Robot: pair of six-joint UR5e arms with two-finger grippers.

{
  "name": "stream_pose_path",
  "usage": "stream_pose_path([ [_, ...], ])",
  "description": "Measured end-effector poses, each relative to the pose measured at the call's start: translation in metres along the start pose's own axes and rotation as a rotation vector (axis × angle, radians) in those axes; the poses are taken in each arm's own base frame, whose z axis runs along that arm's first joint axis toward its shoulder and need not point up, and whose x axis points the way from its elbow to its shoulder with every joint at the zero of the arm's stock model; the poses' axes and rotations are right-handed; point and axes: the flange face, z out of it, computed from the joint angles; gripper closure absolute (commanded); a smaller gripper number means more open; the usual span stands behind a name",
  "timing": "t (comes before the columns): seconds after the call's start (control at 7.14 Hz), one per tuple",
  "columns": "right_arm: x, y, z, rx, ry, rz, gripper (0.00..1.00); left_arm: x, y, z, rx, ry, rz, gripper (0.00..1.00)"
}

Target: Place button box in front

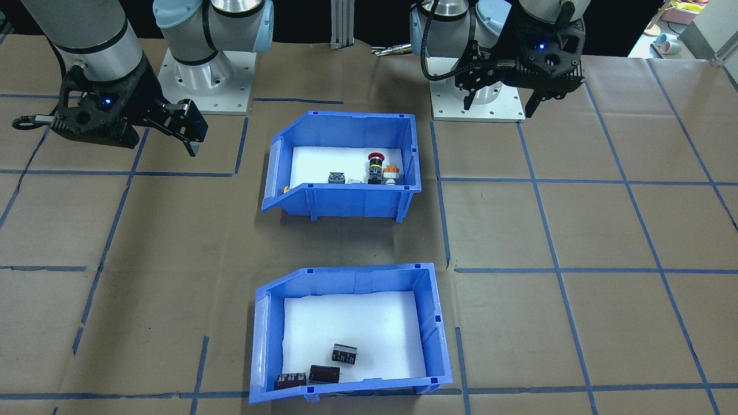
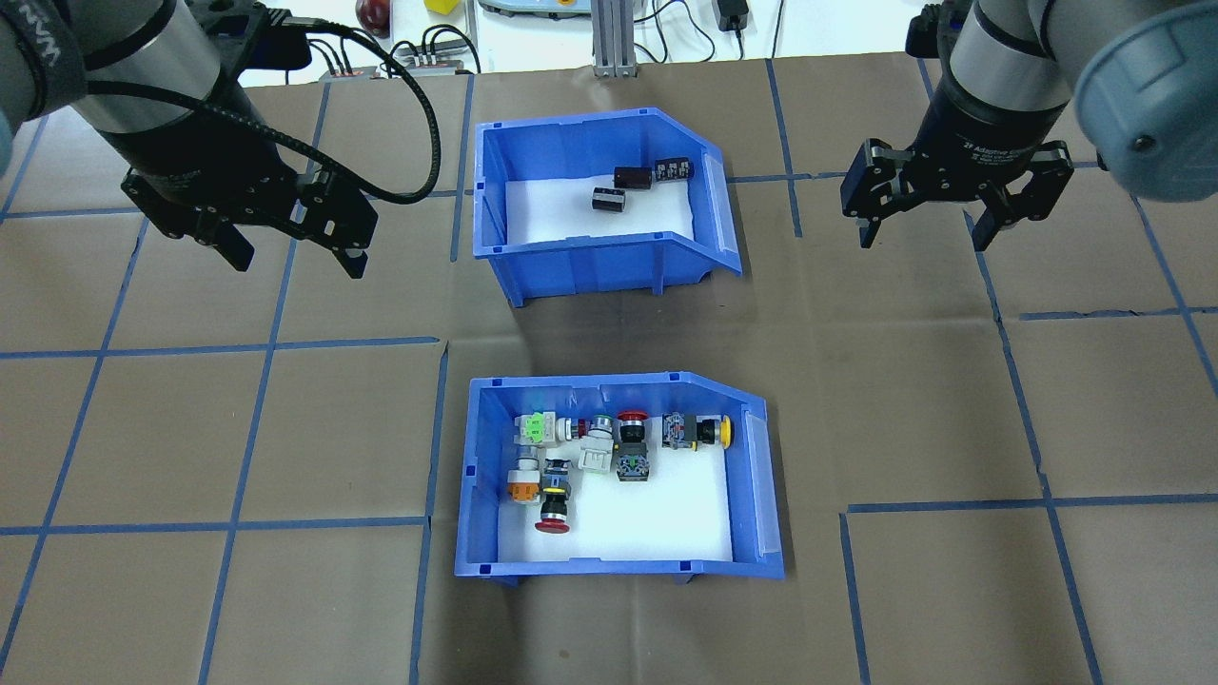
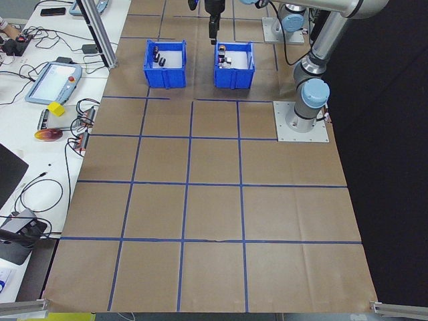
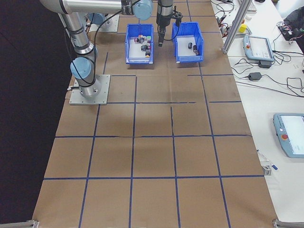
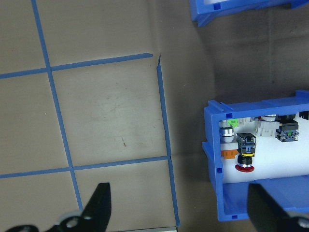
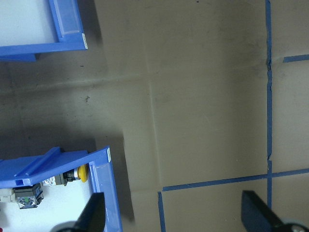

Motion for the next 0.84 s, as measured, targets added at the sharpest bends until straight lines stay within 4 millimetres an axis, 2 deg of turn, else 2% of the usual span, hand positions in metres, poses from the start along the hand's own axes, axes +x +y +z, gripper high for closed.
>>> stream_pose_path([
  [0.56,0.0002,0.0001,0.0,0.0,0.002,0.0,0.0,0.0003,-0.0007,-0.0043,0.01,-0.009,-0.003,0.01],
  [0.84,0.0001,0.0011,0.0007,-0.008,0.003,-0.009,0.0,0.0003,-0.0023,-0.001,0.007,-0.008,-0.065,0.01],
])
